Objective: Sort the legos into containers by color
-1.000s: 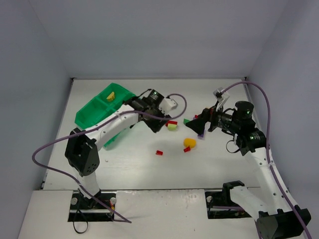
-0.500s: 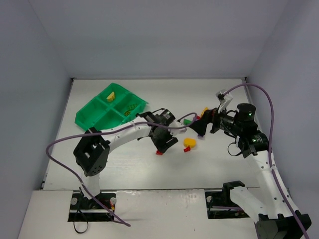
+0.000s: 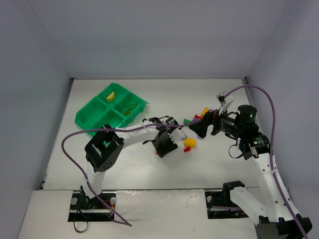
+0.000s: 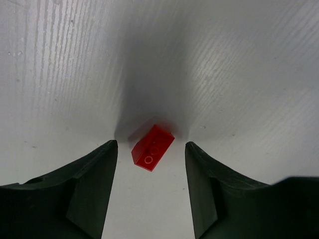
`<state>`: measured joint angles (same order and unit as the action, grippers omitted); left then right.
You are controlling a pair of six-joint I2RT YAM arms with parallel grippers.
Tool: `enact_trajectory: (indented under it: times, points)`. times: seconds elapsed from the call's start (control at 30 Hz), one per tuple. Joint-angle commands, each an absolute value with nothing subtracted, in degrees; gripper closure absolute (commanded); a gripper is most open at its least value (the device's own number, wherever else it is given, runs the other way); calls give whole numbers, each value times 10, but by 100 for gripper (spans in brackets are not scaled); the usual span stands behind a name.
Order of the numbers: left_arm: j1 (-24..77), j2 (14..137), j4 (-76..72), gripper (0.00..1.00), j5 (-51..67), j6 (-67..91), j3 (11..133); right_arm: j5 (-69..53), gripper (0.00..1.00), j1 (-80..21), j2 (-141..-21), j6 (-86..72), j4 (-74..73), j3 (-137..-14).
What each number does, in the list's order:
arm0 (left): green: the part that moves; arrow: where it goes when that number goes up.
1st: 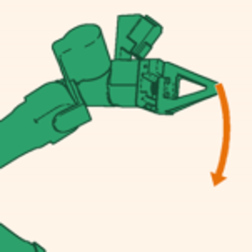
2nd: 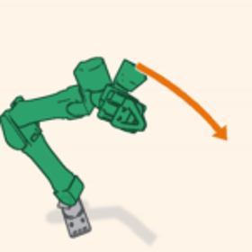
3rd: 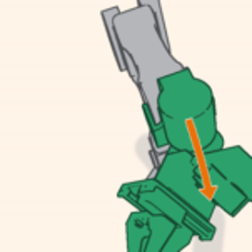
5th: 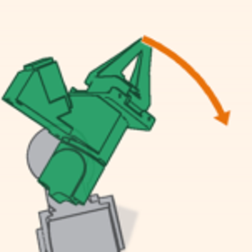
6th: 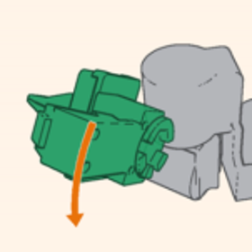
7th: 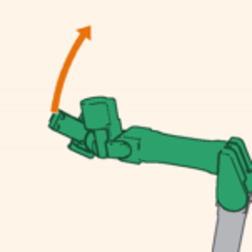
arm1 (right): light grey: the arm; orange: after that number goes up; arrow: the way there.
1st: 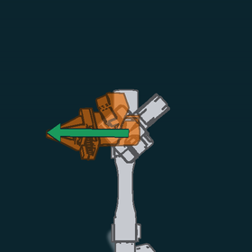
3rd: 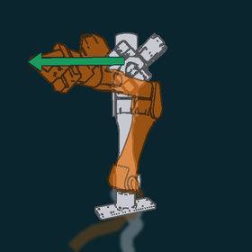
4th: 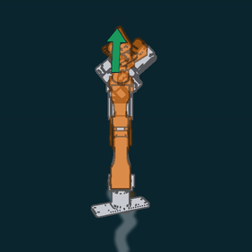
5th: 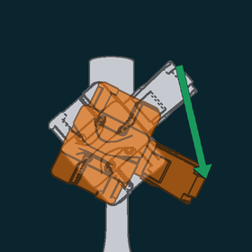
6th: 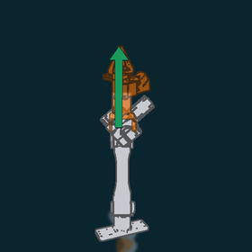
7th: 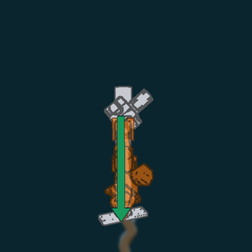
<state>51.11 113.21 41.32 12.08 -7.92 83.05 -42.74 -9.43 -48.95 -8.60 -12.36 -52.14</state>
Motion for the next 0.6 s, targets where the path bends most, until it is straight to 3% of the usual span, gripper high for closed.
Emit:
enact_trajectory:
  times: [0.0, 0.13, 0.3, 0.47, 0.57]
  points:
    - [519, 1124, 403, 50, 77, -89, 828, -426, 2, -94, -488, -83, -83, -539]
    - [519, 1129, 403, 61, 64, -87, 815, -426, 2, -93, -491, -81, -83, -542]
    - [516, 1115, 386, 89, 42, -81, 795, -426, 2, -94, -496, -77, -83, -543]
    - [468, 1064, 364, 100, 26, -62, 785, -429, 2, -93, -502, -76, -83, -546]
    - [417, 1005, 358, 100, 21, -41, 782, -430, 2, -94, -505, -74, -83, -548]
